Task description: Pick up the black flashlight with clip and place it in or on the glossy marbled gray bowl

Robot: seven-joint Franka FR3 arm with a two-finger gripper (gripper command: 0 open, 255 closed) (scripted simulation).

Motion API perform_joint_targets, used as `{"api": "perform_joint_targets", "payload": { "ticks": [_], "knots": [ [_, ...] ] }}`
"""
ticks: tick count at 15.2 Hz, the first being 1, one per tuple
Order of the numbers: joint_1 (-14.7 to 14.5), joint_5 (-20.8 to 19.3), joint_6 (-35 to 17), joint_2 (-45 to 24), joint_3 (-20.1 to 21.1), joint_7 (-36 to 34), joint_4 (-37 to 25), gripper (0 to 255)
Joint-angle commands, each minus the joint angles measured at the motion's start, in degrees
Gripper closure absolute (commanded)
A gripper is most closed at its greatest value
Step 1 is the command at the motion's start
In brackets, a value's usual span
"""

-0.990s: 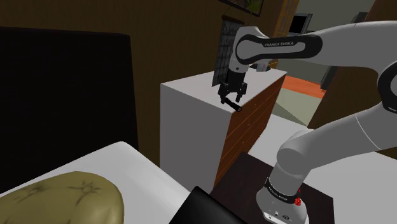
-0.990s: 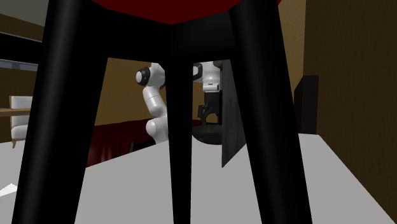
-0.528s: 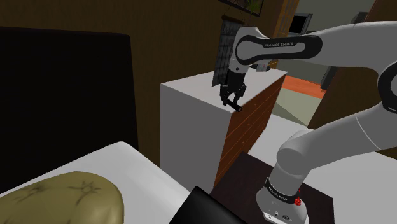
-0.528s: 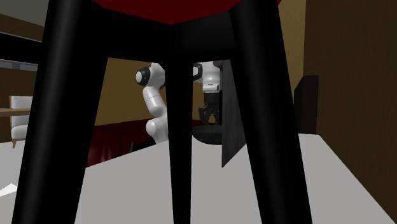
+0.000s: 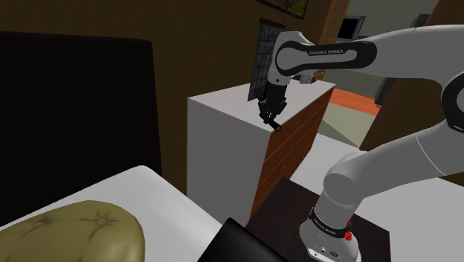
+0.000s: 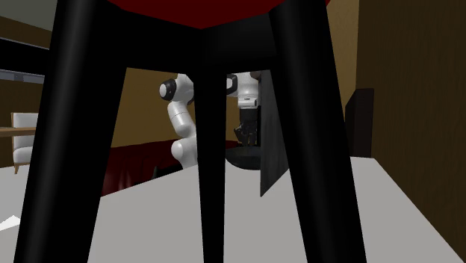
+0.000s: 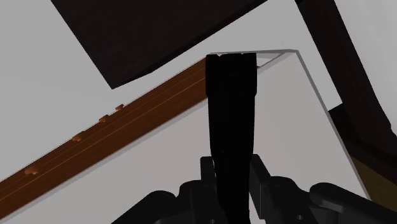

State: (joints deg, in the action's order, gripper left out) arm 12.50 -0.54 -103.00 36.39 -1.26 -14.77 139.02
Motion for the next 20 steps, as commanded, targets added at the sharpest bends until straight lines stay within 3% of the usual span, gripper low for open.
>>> {"api": "perform_joint_targets", "payload": {
  "ticks": [1, 20],
  "knots": [
    [0.0, 0.0, 0.0, 0.0, 0.0, 0.0, 0.1, 255],
    [-0.1, 0.1, 14.1, -2.1, 0.1, 0.0, -16.1, 255]
  ]
}}
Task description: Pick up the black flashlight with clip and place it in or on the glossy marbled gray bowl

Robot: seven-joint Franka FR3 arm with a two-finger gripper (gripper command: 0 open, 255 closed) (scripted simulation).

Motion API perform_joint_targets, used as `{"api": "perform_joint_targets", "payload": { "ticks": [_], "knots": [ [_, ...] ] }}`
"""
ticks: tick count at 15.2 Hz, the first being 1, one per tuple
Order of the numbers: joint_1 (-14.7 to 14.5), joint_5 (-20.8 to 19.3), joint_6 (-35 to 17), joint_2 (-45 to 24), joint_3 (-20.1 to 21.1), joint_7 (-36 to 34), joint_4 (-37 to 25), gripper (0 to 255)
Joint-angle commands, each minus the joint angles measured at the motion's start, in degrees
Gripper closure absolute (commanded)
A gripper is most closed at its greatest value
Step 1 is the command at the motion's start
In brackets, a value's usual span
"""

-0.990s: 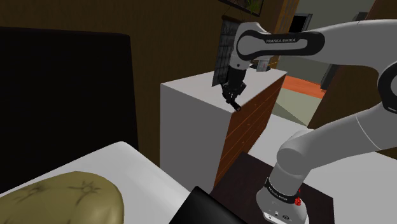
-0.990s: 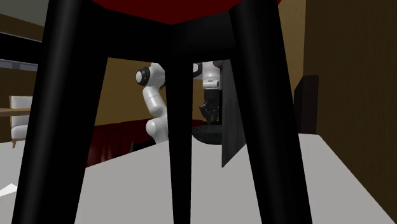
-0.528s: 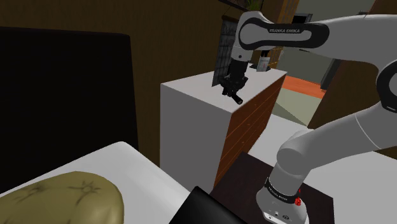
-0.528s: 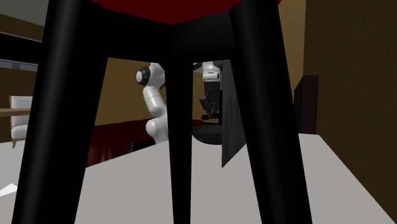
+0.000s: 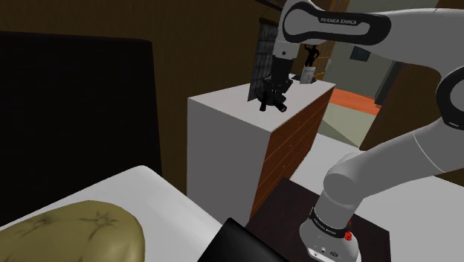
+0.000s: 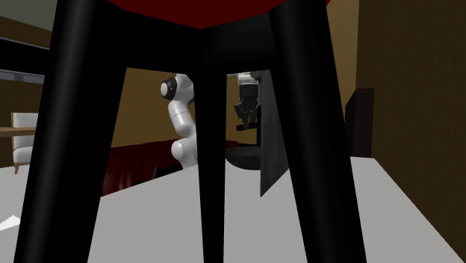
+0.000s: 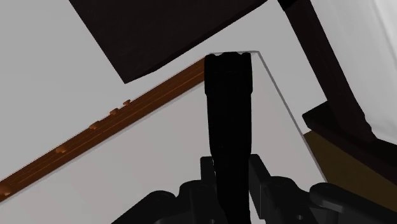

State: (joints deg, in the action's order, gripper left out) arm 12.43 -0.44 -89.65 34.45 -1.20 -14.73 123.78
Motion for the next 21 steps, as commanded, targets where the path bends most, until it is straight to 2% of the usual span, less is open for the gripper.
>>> {"api": "perform_joint_targets", "payload": {
  "ticks": [1, 4, 11, 16, 21],
  "knots": [
    [0.0, 0.0, 1.5, -0.4, 0.1, -0.1, -1.8, 255],
    [0.0, 0.1, 3.5, -1.0, 0.1, -0.1, -4.5, 255],
    [1.9, -2.1, 1.4, -11.8, -6.0, 7.6, -13.3, 255],
    [3.2, -1.9, 1.0, -20.7, -10.0, 13.2, -21.9, 255],
    [5.1, -0.1, 1.9, -30.9, -13.7, 18.9, -32.8, 255]
  ]
}}
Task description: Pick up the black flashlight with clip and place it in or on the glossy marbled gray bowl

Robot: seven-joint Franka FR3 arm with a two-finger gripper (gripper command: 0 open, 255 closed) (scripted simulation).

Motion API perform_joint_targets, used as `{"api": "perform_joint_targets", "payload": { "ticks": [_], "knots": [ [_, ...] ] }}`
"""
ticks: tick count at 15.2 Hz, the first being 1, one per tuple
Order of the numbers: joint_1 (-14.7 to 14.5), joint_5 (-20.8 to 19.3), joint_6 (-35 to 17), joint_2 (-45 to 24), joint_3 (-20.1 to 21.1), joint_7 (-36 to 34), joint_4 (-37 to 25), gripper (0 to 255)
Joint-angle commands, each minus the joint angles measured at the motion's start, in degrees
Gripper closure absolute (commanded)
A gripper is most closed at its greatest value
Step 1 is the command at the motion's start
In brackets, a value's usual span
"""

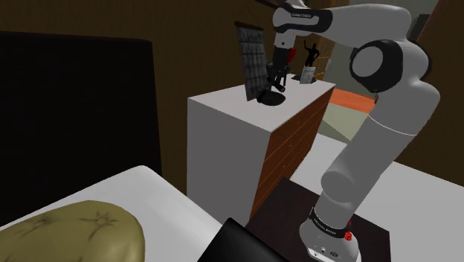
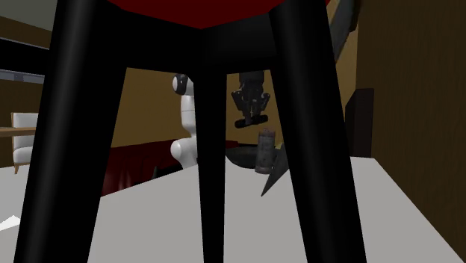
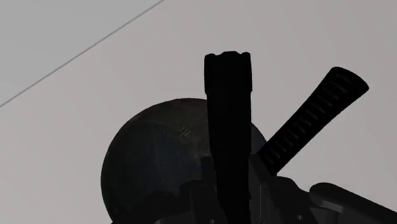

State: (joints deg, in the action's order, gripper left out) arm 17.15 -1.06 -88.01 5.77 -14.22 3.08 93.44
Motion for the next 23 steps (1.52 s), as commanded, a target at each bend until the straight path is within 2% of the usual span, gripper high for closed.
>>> {"api": "perform_joint_targets", "payload": {
  "ticks": [1, 4, 17, 23],
  "knots": [
    [0.8, 1.0, 0.7, -4.5, -1.3, 2.3, -5.0, 255],
    [2.5, 2.9, 2.2, -10.8, -2.8, 5.3, -12.6, 255],
    [2.1, 2.0, -8.9, -8.0, -2.5, 4.8, 1.2, 255],
    [2.1, 2.0, -8.9, -8.0, -2.5, 4.8, 1.2, 255]
  ]
}}
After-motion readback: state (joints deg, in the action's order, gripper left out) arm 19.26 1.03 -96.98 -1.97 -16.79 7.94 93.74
